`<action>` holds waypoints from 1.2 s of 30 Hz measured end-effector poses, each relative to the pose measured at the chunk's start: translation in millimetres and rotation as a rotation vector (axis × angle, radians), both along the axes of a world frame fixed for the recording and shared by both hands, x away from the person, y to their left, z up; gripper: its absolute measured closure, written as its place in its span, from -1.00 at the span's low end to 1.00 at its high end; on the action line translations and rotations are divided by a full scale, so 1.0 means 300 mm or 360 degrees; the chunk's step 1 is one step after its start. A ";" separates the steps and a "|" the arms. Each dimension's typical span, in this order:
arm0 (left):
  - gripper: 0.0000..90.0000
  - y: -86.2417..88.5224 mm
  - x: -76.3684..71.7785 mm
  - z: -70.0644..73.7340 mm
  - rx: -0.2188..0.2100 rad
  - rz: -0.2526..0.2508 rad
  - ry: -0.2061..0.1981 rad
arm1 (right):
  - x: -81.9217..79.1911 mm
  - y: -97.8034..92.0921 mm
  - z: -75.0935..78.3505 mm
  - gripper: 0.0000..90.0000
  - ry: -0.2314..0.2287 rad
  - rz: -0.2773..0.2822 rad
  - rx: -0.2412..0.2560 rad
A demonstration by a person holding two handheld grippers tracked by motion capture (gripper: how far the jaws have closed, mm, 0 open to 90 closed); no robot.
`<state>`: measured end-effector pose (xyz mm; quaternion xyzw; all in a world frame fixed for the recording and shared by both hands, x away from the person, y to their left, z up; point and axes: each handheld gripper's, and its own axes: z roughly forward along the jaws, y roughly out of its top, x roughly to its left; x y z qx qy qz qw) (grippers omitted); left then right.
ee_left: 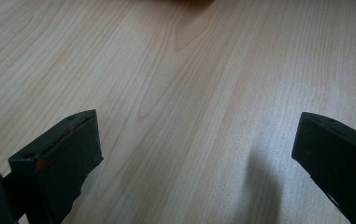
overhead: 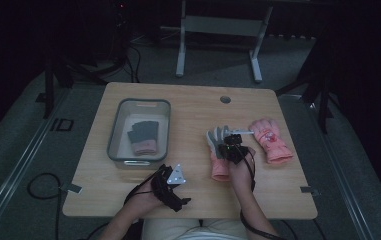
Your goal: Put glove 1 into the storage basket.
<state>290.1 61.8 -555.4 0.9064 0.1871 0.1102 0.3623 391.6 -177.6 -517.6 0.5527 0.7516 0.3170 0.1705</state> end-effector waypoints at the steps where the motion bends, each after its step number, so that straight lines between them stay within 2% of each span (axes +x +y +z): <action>1: -0.98 0.000 0.000 -0.001 0.0005 -0.0001 -0.0004 | 0.003 0.002 -0.011 0.97 0.0015 0.0001 0.0004; 4: -0.98 0.002 0.002 -0.003 -0.0001 0.0004 -0.0005 | 0.006 0.012 -0.042 0.97 0.0025 0.0027 -0.0012; 7: -0.98 0.004 0.004 -0.006 -0.0021 0.0009 0.0017 | 0.008 0.017 -0.049 0.96 0.0011 0.0067 -0.0054; 9: -0.98 0.005 0.005 -0.007 -0.0025 0.0008 0.0019 | 0.010 0.015 -0.050 0.94 0.0020 0.0068 -0.0043; 11: -0.98 0.004 0.005 -0.007 -0.0029 0.0009 0.0017 | 0.010 0.006 -0.042 0.84 0.0035 0.0060 0.0001; 14: -0.98 0.003 0.004 -0.009 -0.0030 0.0017 0.0006 | -0.007 -0.011 0.006 0.70 -0.0031 0.0083 0.0055; 17: -0.98 0.000 0.004 -0.009 -0.0031 0.0014 0.0008 | -0.016 -0.052 0.070 0.65 -0.0115 0.0089 0.0101; 19: -0.98 -0.001 0.003 -0.011 -0.0039 0.0009 0.0014 | -0.017 -0.087 0.115 0.61 -0.0189 0.0095 0.0056; 22: -0.98 -0.001 0.005 -0.010 -0.0032 0.0010 0.0010 | -0.012 -0.110 0.136 0.58 -0.0217 0.0096 0.0044; 23: -0.98 -0.001 0.006 -0.010 -0.0041 0.0018 0.0013 | 0.008 -0.180 0.174 0.53 -0.0273 0.0082 0.0011; 24: -0.98 0.000 0.006 -0.008 -0.0037 0.0018 0.0010 | 0.017 -0.211 0.185 0.52 -0.0288 0.0078 -0.0008; 29: -0.98 0.001 0.007 -0.009 -0.0039 0.0029 0.0009 | 0.077 -0.381 0.209 0.50 -0.0332 0.0056 -0.0101; 33: -0.98 -0.001 0.007 -0.010 -0.0032 0.0032 0.0008 | 0.124 -0.502 0.204 0.43 -0.0311 -0.0005 -0.0142; 36: -0.98 -0.002 0.005 -0.009 -0.0019 0.0031 0.0001 | 0.154 -0.569 0.189 0.38 -0.0268 -0.0023 -0.0210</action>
